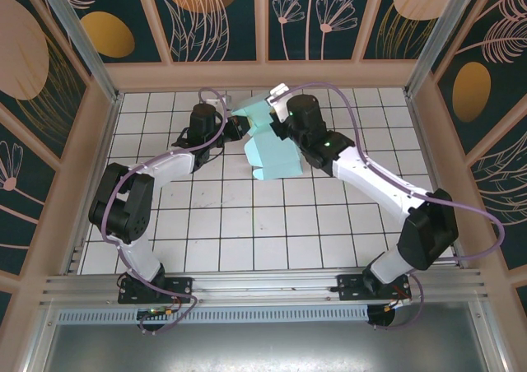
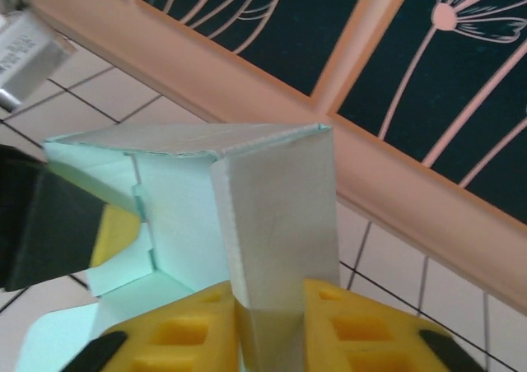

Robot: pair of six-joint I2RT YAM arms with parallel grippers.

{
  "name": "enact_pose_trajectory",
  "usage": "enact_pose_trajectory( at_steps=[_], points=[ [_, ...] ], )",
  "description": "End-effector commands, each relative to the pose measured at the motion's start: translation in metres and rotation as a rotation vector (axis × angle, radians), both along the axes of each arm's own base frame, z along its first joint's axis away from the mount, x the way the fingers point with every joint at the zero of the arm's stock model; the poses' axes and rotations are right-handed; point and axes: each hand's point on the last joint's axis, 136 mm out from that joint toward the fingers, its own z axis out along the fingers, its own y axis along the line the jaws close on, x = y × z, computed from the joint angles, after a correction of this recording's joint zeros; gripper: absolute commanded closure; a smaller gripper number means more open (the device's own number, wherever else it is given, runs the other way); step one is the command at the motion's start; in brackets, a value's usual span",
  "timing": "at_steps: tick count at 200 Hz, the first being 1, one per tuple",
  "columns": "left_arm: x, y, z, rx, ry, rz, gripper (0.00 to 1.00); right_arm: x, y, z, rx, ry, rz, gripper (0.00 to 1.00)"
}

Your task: Fold the paper box

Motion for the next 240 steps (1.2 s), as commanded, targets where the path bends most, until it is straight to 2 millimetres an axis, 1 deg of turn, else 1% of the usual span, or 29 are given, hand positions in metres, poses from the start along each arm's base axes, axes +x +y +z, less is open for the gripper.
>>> enact_pose_trajectory(
  at_steps=[1, 24, 42, 49, 67, 74, 75, 77, 85, 98, 117, 125, 130, 145, 158, 182, 197, 240],
  points=[
    [-0.013, -0.017, 0.053, -0.066, -0.146, -0.097, 1.00, 0.008, 0.000, -0.009, -0.087, -0.025, -0.071, 0.83],
    [-0.013, -0.017, 0.053, -0.062, -0.146, -0.097, 1.00, 0.010, 0.000, -0.011, -0.129, -0.050, -0.101, 0.89],
    [-0.013, -0.017, 0.052, -0.061, -0.144, -0.097, 1.00, 0.011, 0.001, -0.013, -0.158, -0.063, -0.122, 0.90],
    [-0.014, -0.017, 0.052, -0.061, -0.143, -0.098, 1.00, 0.012, 0.001, -0.015, -0.170, -0.066, -0.132, 0.89],
    [-0.014, -0.017, 0.052, -0.061, -0.143, -0.097, 1.00, 0.015, 0.001, -0.017, -0.209, -0.081, -0.157, 0.81],
    [-0.014, -0.017, 0.052, -0.061, -0.142, -0.097, 1.00, 0.015, 0.001, -0.020, -0.226, -0.086, -0.168, 0.81],
    [-0.015, -0.017, 0.059, -0.067, -0.156, -0.097, 1.00, 0.016, 0.001, -0.020, -0.228, -0.087, -0.169, 0.81],
    [-0.017, -0.016, 0.064, -0.072, -0.165, -0.097, 1.00, 0.016, 0.001, -0.020, -0.232, -0.088, -0.172, 0.81],
    [-0.018, -0.016, 0.067, -0.073, -0.171, -0.097, 1.00, 0.017, 0.002, -0.021, -0.244, -0.092, -0.179, 0.81],
    [-0.018, -0.015, 0.069, -0.074, -0.176, -0.096, 1.00, 0.019, 0.001, -0.023, -0.260, -0.094, -0.188, 0.83],
    [-0.018, -0.015, 0.072, -0.074, -0.182, -0.095, 1.00, 0.022, -0.001, -0.027, -0.289, -0.099, -0.208, 0.92],
    [-0.018, -0.015, 0.072, -0.074, -0.182, -0.096, 1.00, 0.023, -0.002, -0.028, -0.297, -0.100, -0.218, 0.93],
    [-0.018, -0.015, 0.072, -0.074, -0.181, -0.096, 1.00, 0.024, -0.003, -0.029, -0.301, -0.101, -0.224, 0.91],
    [-0.018, -0.015, 0.072, -0.075, -0.180, -0.097, 1.00, 0.026, -0.005, -0.028, -0.306, -0.111, -0.246, 0.76],
    [-0.018, -0.015, 0.072, -0.074, -0.179, -0.097, 1.00, 0.027, -0.005, -0.027, -0.309, -0.115, -0.250, 0.74],
    [-0.018, -0.015, 0.072, -0.077, -0.179, -0.099, 1.00, 0.028, -0.006, -0.027, -0.326, -0.123, -0.260, 0.86],
    [-0.018, -0.015, 0.072, -0.076, -0.178, -0.097, 1.00, 0.030, -0.009, -0.029, -0.347, -0.130, -0.276, 1.00],
    [-0.017, -0.014, 0.070, -0.068, -0.176, -0.085, 1.00, 0.030, -0.012, -0.029, -0.342, -0.146, -0.297, 1.00]
  ],
)
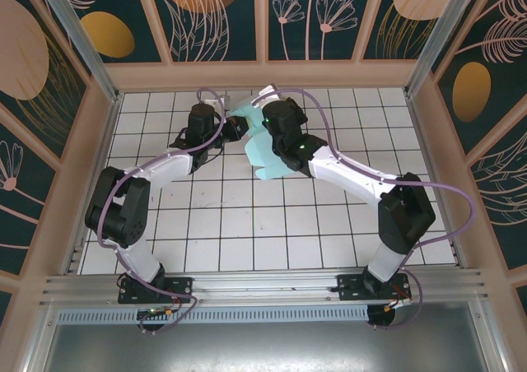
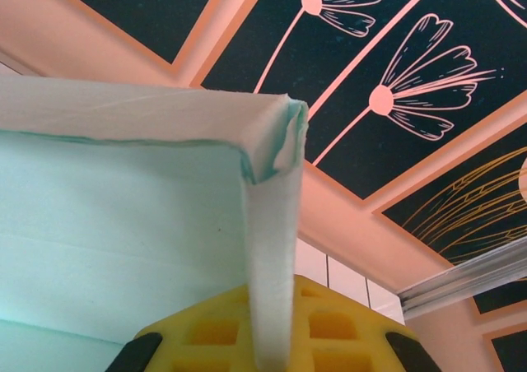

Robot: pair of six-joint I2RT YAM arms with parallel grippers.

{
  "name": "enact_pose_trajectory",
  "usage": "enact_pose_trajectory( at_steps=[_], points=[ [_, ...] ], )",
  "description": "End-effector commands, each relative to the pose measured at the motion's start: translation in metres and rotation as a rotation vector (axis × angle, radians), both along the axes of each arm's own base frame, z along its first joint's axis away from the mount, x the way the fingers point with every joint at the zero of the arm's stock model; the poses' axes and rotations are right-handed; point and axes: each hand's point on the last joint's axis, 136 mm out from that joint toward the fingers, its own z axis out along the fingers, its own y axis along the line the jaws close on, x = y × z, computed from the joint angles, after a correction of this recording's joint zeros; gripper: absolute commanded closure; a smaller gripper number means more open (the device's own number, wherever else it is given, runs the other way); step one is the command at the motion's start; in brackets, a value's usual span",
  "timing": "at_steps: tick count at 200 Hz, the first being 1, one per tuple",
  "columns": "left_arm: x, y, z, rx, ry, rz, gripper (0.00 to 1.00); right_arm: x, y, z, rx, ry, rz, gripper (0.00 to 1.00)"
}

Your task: Fold the paper box

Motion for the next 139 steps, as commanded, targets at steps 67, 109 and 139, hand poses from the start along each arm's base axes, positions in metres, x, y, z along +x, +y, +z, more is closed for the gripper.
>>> enact_pose_trajectory(
  at_steps=[67, 109, 139],
  points=[
    [-0.030, 0.029, 0.098, -0.070, -0.319, 0.112, 0.14, 0.019, -0.025, -0.042, 0.267, 0.182, 0.028, 1.00],
    [-0.043, 0.116, 0.113, -0.079, -0.325, 0.485, 0.01, 0.018, -0.045, -0.051, 0.679, 0.312, 0.145, 1.00],
    [-0.037, 0.166, 0.070, -0.161, -0.176, 0.630, 0.01, 0.002, -0.041, -0.033, 0.901, 0.364, 0.333, 1.00]
  ],
)
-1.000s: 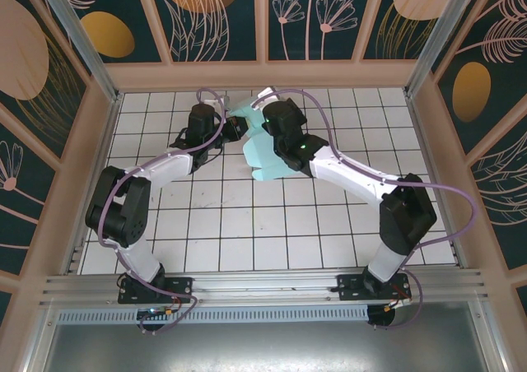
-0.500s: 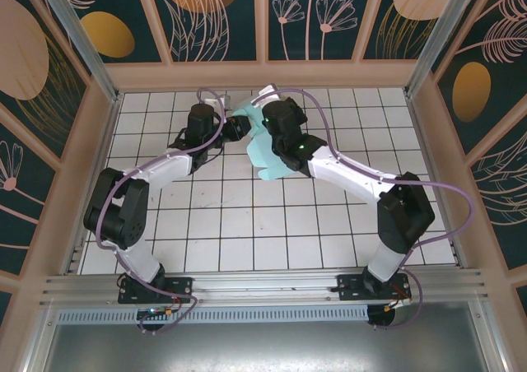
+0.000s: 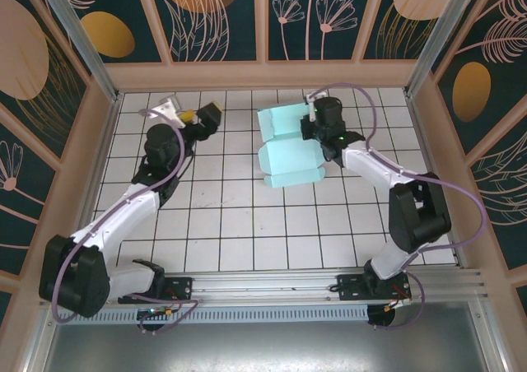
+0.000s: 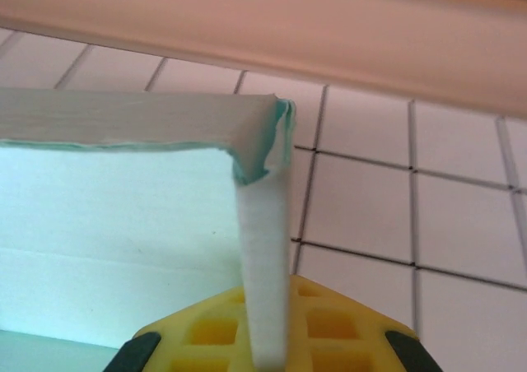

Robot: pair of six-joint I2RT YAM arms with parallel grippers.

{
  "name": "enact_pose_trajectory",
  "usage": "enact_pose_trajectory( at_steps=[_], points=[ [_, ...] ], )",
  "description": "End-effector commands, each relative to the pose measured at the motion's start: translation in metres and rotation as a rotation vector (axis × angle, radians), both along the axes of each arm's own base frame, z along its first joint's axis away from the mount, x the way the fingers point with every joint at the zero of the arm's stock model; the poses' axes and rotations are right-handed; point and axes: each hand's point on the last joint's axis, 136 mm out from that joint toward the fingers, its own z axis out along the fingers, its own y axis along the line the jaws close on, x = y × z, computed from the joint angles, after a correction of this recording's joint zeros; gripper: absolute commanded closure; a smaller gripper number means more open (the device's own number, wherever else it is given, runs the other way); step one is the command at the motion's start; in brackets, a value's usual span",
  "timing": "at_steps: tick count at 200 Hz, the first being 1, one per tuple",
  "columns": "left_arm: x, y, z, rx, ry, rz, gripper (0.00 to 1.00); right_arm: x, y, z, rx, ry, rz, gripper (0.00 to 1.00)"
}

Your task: Fold the paper box

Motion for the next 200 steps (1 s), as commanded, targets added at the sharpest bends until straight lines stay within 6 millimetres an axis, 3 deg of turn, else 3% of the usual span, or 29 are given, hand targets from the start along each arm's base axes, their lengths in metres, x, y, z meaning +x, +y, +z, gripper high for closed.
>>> enact_pose_trajectory(
  at_steps=[1, 14, 35, 67, 89, 94, 112, 155, 200],
  points=[
    [0.013, 0.045, -0.047, -0.107, 0.136, 0.156, 0.02, -0.023, 0.036, 0.059, 0.372, -0.046, 0.209, 1.00],
    [0.023, 0.038, -0.065, -0.113, 0.183, 0.094, 0.02, -0.032, 0.036, 0.070, 0.480, -0.042, 0.284, 1.00],
    [0.042, 0.000, -0.093, -0.112, 0.261, -0.096, 0.02, -0.050, 0.040, 0.085, 0.618, -0.046, 0.416, 1.00],
    [0.049, -0.057, -0.100, -0.147, 0.250, -0.353, 0.04, -0.069, 0.049, 0.098, 0.684, -0.044, 0.542, 1.00],
    [0.046, -0.098, -0.098, -0.043, 0.239, -0.465, 0.03, -0.078, 0.057, 0.098, 0.701, -0.020, 0.606, 1.00],
    [0.047, -0.109, -0.085, -0.029, 0.208, -0.493, 0.03, -0.079, 0.058, 0.098, 0.702, -0.016, 0.612, 1.00],
    [0.041, -0.130, -0.069, -0.009, 0.157, -0.565, 0.09, -0.079, 0.064, 0.094, 0.695, 0.002, 0.628, 1.00],
    [0.022, -0.156, -0.045, 0.001, 0.090, -0.712, 0.27, -0.075, 0.076, 0.084, 0.662, 0.032, 0.632, 1.00],
    [0.009, -0.171, -0.041, -0.003, 0.083, -0.778, 0.39, -0.064, 0.087, 0.082, 0.600, 0.018, 0.595, 1.00]
  ],
)
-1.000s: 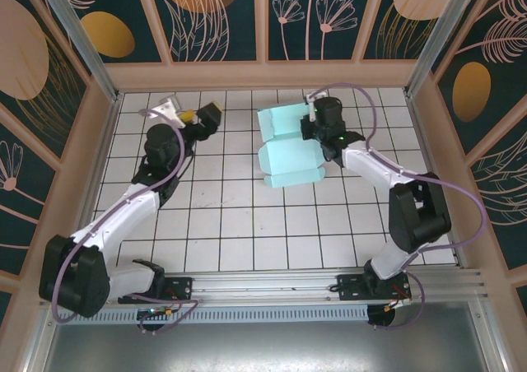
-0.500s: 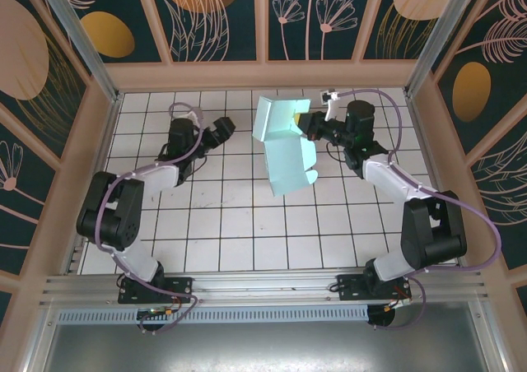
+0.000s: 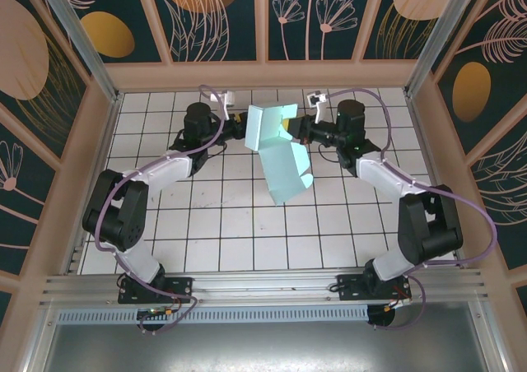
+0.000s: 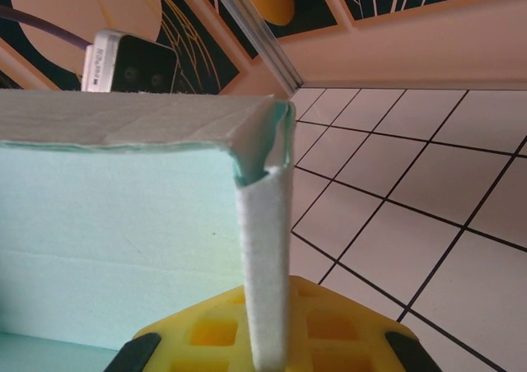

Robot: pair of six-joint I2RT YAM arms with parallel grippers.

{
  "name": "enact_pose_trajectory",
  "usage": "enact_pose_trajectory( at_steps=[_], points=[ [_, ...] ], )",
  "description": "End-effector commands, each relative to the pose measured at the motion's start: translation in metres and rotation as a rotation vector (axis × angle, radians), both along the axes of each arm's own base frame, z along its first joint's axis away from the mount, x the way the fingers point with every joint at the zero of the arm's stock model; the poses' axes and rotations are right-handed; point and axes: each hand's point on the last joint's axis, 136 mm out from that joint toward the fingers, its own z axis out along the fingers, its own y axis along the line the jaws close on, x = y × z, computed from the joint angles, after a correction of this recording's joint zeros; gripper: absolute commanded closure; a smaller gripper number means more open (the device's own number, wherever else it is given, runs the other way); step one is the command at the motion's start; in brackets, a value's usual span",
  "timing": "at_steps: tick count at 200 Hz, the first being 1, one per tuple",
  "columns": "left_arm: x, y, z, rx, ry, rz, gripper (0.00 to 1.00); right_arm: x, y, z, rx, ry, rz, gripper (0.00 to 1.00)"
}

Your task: Fold the paper box

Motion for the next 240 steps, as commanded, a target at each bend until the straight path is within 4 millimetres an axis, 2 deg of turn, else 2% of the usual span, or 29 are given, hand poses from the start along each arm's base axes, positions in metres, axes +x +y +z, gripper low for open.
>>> enact_pose_trajectory(
  at_steps=[1, 14, 17, 24, 108, 130, 152, 177, 189, 191, 198, 215, 240],
  points=[
    [-0.010, -0.013, 0.021, -0.019, -0.059, -0.074, 0.39, 0.009, 0.009, 0.013, -0.036, -0.066, -0.016, 1.00],
    [-0.013, -0.016, 0.025, -0.028, -0.065, -0.087, 0.40, 0.011, 0.015, 0.008, -0.065, -0.059, -0.020, 1.00],
    [-0.010, -0.018, 0.014, -0.020, -0.043, -0.090, 0.40, 0.012, 0.016, 0.007, -0.071, -0.058, -0.022, 1.00],
    [-0.009, -0.020, 0.012, -0.021, -0.038, -0.093, 0.40, 0.013, 0.018, 0.005, -0.086, -0.057, -0.026, 1.00],
    [-0.013, -0.032, 0.021, -0.042, -0.046, -0.129, 0.44, 0.027, 0.045, -0.017, -0.306, -0.093, -0.128, 1.00],
    [-0.012, -0.034, 0.022, -0.048, -0.048, -0.131, 0.44, 0.028, 0.053, -0.020, -0.323, -0.098, -0.123, 1.00],
    [-0.011, -0.032, 0.020, -0.040, -0.048, -0.121, 0.44, 0.028, 0.054, -0.018, -0.322, -0.104, -0.123, 1.00],
    [-0.009, -0.022, 0.016, 0.004, -0.064, -0.055, 0.44, 0.027, 0.042, -0.010, -0.296, -0.110, -0.141, 1.00],
    [-0.004, -0.017, 0.004, 0.040, -0.051, -0.012, 0.42, 0.028, 0.031, -0.007, -0.280, -0.104, -0.158, 1.00],
    [-0.006, -0.014, 0.013, 0.036, -0.068, -0.005, 0.42, 0.028, 0.030, -0.007, -0.278, -0.102, -0.162, 1.00],
    [-0.004, -0.009, 0.013, 0.044, -0.067, 0.016, 0.41, 0.028, 0.022, -0.007, -0.274, -0.096, -0.176, 1.00],
    [0.004, 0.006, -0.002, 0.052, -0.031, 0.065, 0.37, 0.029, 0.003, -0.011, -0.270, -0.072, -0.215, 1.00],
    [0.021, 0.044, -0.029, 0.028, 0.045, 0.181, 0.32, 0.030, -0.026, -0.029, -0.304, 0.002, -0.277, 1.00]
  ],
)
